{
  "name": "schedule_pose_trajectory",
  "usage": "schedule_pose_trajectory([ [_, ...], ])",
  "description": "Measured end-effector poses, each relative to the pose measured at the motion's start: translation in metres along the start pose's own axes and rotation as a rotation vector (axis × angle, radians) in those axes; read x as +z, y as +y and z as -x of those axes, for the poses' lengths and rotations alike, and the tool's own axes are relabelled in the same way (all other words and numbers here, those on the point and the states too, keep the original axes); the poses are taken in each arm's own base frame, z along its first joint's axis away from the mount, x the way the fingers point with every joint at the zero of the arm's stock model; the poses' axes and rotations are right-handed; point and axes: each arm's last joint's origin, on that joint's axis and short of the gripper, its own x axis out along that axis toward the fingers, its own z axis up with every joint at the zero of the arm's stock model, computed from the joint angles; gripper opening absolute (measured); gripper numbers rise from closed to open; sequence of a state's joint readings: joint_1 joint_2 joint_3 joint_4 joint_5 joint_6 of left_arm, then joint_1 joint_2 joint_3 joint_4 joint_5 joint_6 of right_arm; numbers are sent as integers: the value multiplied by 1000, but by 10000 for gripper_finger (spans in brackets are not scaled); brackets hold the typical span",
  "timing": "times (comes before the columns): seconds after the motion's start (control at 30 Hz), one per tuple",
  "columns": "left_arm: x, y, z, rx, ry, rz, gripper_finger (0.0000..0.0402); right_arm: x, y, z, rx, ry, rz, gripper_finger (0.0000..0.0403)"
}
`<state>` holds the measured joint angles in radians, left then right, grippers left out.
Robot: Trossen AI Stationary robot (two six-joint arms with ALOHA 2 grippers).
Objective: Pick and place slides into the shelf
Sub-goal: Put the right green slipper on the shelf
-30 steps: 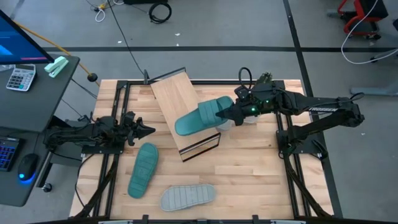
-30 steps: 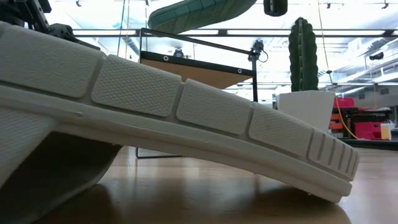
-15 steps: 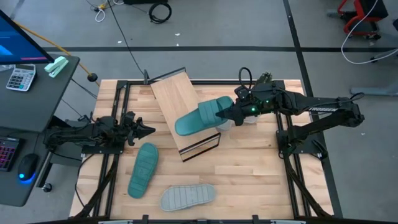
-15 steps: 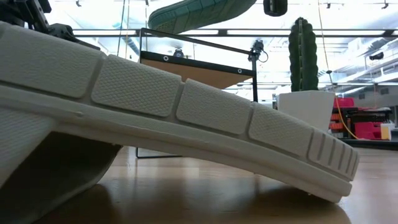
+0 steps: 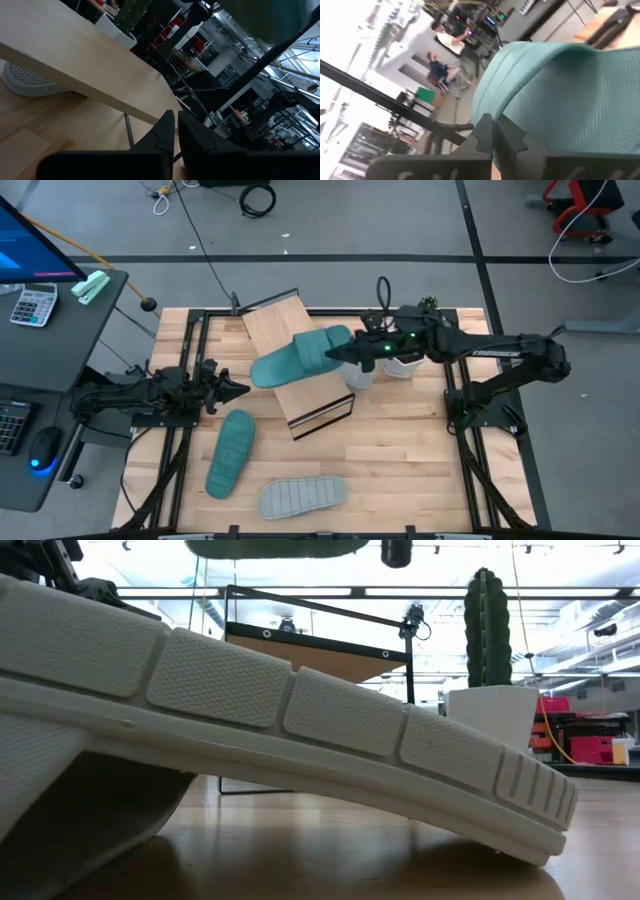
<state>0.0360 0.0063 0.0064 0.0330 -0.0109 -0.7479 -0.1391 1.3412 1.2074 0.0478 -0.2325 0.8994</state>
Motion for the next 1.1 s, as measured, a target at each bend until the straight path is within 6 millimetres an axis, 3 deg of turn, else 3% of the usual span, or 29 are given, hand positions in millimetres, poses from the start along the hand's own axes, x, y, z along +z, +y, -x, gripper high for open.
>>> schedule_pose_trajectory([
  [0.17,0,0,0,0,0,0,21,26,10,-14,-6,25,107,5],
  [0.37,0,0,0,0,-1,0,20,77,20,-17,-63,106,133,5],
  [0.47,0,0,0,3,-2,0,24,112,11,-7,-37,128,96,5],
  [0.57,0,0,0,3,-2,1,29,148,-1,17,-57,87,77,5],
  [0.7,0,0,0,2,-2,5,31,184,-29,51,-42,68,52,5],
  [0.87,0,0,0,3,-3,8,27,213,-77,85,-59,64,14,5],
  [1.0,0,0,0,2,-2,14,26,228,-124,97,-93,59,-53,5],
  [1.1,0,0,0,2,-2,32,30,232,-156,95,-112,74,-107,5],
])
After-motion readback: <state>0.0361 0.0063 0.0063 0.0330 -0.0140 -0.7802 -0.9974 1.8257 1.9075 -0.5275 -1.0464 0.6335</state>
